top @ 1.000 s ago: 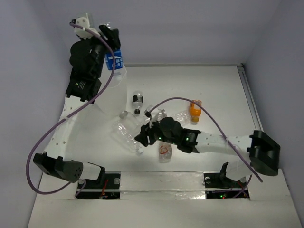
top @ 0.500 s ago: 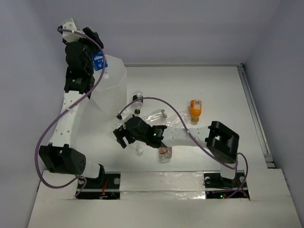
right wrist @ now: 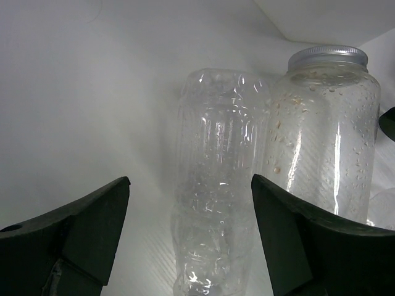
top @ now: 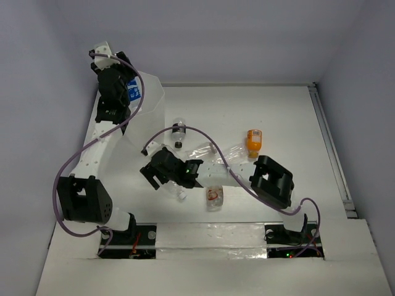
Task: Put the plastic bottles in the bin
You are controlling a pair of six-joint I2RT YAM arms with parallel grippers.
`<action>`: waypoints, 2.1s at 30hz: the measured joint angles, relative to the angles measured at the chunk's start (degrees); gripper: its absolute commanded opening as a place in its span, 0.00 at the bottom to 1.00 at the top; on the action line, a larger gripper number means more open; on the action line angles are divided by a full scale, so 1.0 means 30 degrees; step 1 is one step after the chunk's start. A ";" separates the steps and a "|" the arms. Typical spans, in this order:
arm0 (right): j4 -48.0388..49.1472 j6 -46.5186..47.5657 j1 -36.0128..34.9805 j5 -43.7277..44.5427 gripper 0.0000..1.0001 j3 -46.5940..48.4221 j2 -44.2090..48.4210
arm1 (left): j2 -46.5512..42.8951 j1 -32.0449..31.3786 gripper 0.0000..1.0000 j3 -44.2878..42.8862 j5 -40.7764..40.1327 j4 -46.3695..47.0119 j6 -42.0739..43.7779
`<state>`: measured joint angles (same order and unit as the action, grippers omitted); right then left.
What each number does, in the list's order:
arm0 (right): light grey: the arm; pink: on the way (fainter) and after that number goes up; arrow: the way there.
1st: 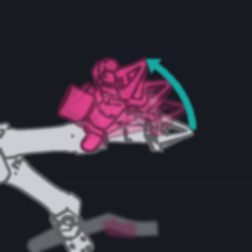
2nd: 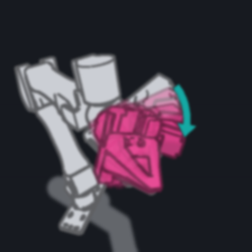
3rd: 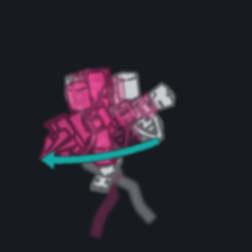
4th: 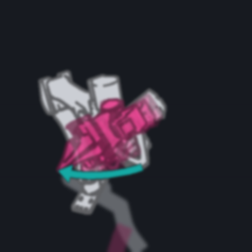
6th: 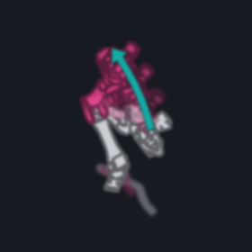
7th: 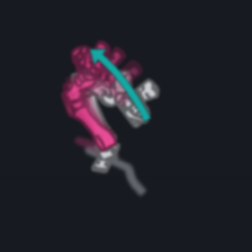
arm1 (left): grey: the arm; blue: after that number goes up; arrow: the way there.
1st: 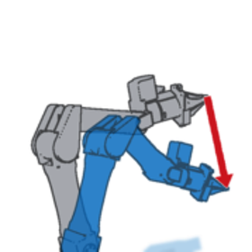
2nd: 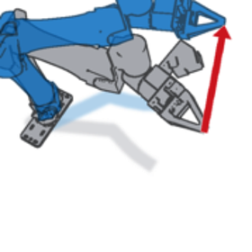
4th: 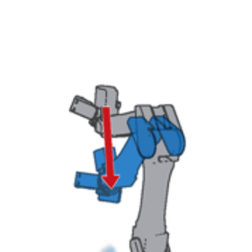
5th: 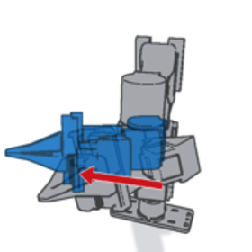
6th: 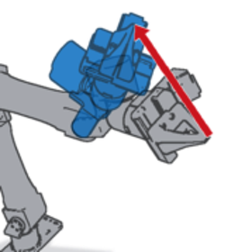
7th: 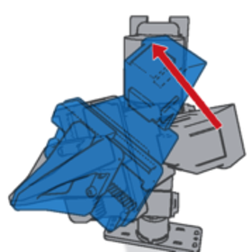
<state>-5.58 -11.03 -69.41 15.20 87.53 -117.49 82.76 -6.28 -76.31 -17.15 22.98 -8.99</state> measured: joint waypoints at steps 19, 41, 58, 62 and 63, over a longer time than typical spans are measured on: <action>-0.1588 0.0386 -0.0087 -0.0255 0.86 0.2339 -0.2696 | -0.1180 0.0146 0.81 0.1552 0.0678 0.0073 -0.2616; -0.0714 0.0838 -0.0918 0.0393 0.47 -0.1953 0.7431 | -1.6517 0.0219 0.61 0.7198 0.4626 -1.0054 -0.6739; 0.1800 0.4014 0.2353 -0.0590 0.40 0.7526 0.6965 | -2.2921 0.0226 0.96 1.6757 0.8925 -1.4520 -1.2648; 0.4102 0.3373 0.3439 -0.1712 0.37 1.0418 0.3883 | -2.2906 0.0226 0.99 1.7835 0.9493 -1.4134 -1.3442; 0.4670 0.2987 0.3767 -0.1989 0.37 1.1191 0.3002 | -2.2906 0.0226 0.99 1.7894 0.9500 -1.4098 -1.3559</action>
<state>8.43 -2.07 -58.11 9.23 121.10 -108.49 14.04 -5.61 -22.63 11.35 -19.31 -49.67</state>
